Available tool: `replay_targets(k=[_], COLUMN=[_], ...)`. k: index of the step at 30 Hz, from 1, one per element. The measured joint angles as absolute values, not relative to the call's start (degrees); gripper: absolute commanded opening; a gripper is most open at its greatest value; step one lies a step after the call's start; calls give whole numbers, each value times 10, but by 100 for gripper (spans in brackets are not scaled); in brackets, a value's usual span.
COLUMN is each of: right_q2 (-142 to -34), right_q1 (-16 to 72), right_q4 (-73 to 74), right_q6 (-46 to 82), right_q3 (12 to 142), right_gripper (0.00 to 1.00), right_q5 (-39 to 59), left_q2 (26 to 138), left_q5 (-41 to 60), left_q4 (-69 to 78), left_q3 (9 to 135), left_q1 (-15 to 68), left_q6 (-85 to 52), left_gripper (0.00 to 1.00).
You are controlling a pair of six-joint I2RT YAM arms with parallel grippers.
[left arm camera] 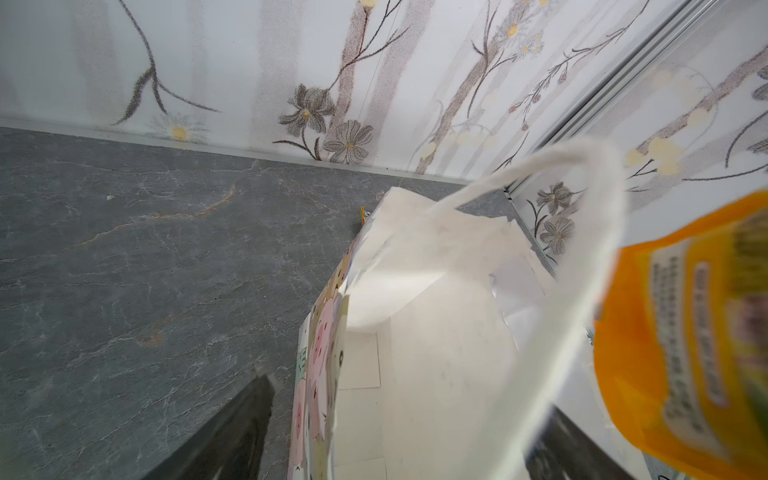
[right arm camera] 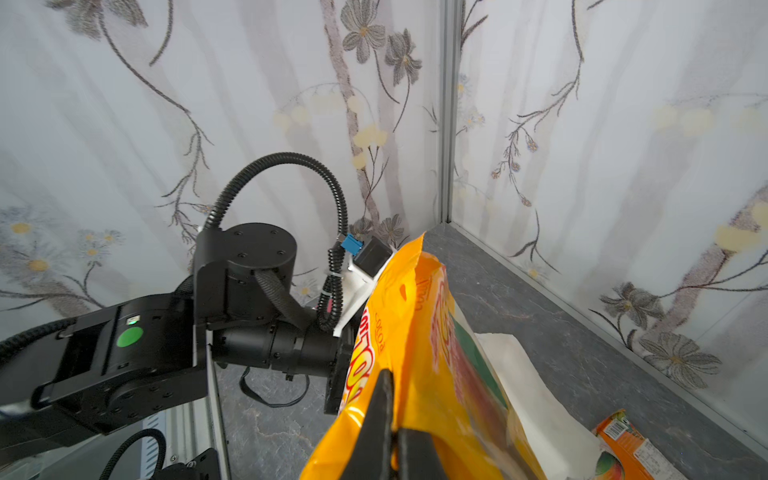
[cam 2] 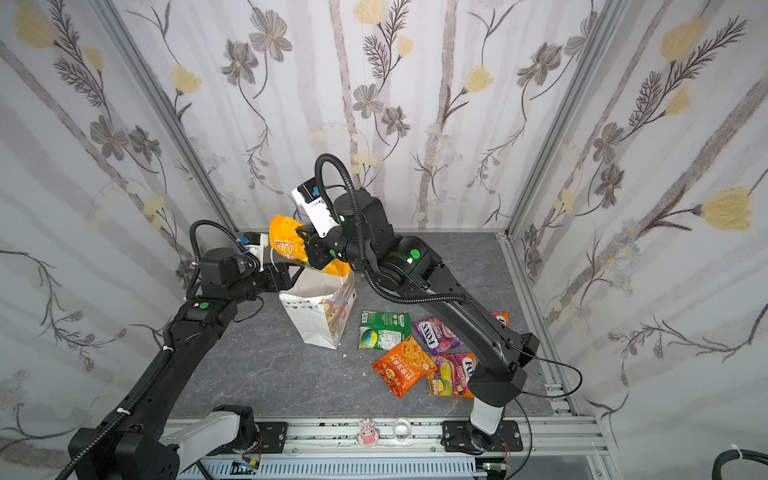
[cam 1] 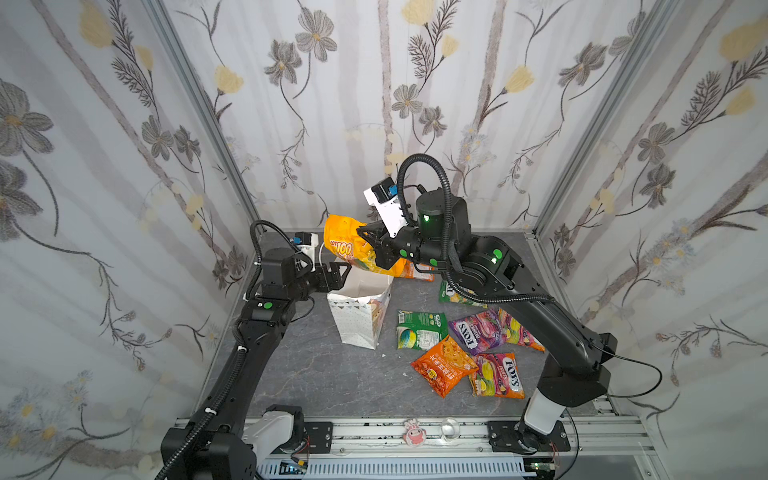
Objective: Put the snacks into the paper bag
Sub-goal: 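Lift the yellow pack with the right gripper and carry it over the bag, then lower the yellow pack into the bag and open the right gripper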
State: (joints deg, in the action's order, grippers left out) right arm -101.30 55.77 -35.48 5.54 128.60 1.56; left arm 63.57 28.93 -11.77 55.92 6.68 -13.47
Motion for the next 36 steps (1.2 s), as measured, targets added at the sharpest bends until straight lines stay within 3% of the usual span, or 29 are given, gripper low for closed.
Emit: replay_targets(k=[36], right_q2=[-1066], right_q1=[540], right_q4=[-298], right_q6=[116], right_q3=[1268], right_gripper=[0], right_q5=[-2], left_q2=[632], left_q5=[255], left_q4=[-150], left_q3=[579], left_q1=[59], left_q6=[-130], left_gripper=[68])
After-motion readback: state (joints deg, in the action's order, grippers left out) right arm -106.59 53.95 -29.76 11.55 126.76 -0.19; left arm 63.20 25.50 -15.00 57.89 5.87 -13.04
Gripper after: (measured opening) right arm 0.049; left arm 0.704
